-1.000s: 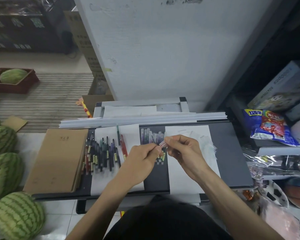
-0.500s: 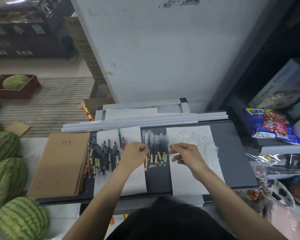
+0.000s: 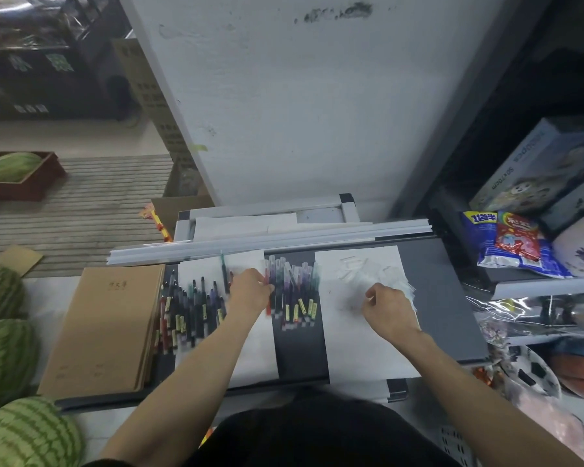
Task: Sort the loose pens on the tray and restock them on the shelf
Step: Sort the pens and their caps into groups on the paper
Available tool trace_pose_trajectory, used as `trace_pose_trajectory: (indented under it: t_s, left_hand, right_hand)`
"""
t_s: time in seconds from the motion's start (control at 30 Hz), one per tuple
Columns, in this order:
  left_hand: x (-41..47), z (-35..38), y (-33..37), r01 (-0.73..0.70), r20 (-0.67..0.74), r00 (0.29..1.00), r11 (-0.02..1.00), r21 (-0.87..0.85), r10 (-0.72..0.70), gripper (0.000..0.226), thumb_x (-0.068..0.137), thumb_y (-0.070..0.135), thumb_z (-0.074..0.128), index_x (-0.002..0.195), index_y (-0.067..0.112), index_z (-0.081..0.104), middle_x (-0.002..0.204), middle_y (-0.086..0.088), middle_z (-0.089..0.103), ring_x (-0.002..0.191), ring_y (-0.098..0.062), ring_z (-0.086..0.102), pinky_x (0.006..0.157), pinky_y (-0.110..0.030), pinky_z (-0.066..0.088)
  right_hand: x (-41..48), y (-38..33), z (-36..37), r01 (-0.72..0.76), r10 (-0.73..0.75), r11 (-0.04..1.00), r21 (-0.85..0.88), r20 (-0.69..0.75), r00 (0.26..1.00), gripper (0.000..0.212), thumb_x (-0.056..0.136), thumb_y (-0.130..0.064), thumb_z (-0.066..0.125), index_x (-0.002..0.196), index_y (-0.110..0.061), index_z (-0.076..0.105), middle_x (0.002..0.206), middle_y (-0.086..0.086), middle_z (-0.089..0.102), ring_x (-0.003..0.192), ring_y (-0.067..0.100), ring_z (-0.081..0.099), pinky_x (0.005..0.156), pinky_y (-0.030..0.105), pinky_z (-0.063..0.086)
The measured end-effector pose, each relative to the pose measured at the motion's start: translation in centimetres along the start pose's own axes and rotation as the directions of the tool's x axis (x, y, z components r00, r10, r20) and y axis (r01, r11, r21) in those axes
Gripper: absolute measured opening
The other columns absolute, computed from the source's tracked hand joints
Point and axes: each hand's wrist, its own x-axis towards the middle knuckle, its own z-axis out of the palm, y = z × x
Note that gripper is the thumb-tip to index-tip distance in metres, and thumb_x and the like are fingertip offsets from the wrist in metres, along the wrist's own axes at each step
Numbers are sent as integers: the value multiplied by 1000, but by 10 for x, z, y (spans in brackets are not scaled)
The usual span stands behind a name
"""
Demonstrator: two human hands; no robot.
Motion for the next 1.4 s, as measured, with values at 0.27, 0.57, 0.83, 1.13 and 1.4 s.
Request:
trace_pose_trajectory:
  t_s: [0.27, 0.57, 0.83, 1.13, 1.4]
  left_hand:
    - [-3, 5, -7, -39, -24, 999, 999, 28, 39, 36, 95, 28, 76, 124, 8, 69, 102, -12, 76, 82, -24, 71, 77, -32, 57]
    - [-25, -1, -32, -41, -23, 999, 998, 40, 42, 31, 97, 23, 69, 126, 13, 65, 113, -11, 74, 93, -24, 71, 83, -31, 58]
    - [-39, -39, -64, 22, -110, 994, 993, 115, -9, 6, 95, 14, 62, 93, 11, 66, 83, -5, 72, 72, -18, 69, 71, -35, 61]
    - [11, -50, -57, 45, -138, 990, 992, 118, -28, 32, 95, 16, 66, 66, 11, 54, 59, -2, 51, 54, -15, 52, 51, -26, 41]
    - [38, -53, -37, 86, -126, 990, 981, 173, -64, 19, 101, 24, 64, 91, 8, 62, 79, -5, 61, 67, -19, 60, 54, -27, 47]
  right_hand:
    - [23, -11, -1, 51, -55, 992, -113, -35, 998, 31, 97, -21, 52, 124, -9, 61, 111, 9, 70, 100, 30, 66, 79, 37, 56]
    - [47, -42, 3, 123, -138, 964, -237, -49, 989, 32, 102, -30, 49, 126, -8, 51, 116, 15, 66, 105, 36, 65, 83, 40, 53]
    - [51, -45, 5, 78, -86, 977, -196, -36, 996, 31, 97, -19, 50, 126, -6, 53, 118, 17, 64, 108, 38, 63, 83, 40, 52]
    - [48, -49, 0, 5, -9, 978, -209, -19, 1000, 20, 92, -10, 51, 108, -4, 62, 109, 15, 67, 99, 34, 67, 69, 32, 48]
    - [39, -44, -2, -50, 49, 998, -45, -24, 998, 26, 91, -16, 52, 113, -9, 63, 115, 15, 66, 98, 32, 62, 74, 33, 54]
